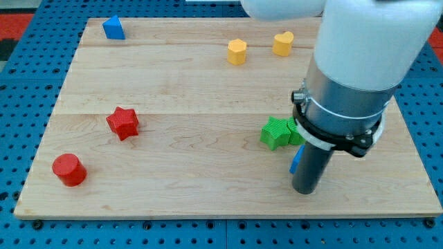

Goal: Move the blue cube below the green star

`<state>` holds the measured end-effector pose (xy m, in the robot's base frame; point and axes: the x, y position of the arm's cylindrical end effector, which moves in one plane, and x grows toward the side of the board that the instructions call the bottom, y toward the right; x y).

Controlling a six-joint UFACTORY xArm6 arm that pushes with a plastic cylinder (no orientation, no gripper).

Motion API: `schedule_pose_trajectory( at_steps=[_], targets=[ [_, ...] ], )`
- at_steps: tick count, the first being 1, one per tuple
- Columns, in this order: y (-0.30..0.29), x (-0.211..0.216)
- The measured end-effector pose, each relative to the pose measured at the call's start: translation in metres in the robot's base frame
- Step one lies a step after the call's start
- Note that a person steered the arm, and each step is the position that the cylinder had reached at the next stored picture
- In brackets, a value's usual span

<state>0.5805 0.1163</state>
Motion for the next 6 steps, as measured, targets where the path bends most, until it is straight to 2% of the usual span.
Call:
schedule_pose_trajectory(
  at_steps=[2, 4, 5, 6],
  targets=[
    [0.032, 0.004],
    [0.034, 0.004],
    [0.085, 0.004],
    [0.086, -0.009]
  ],
)
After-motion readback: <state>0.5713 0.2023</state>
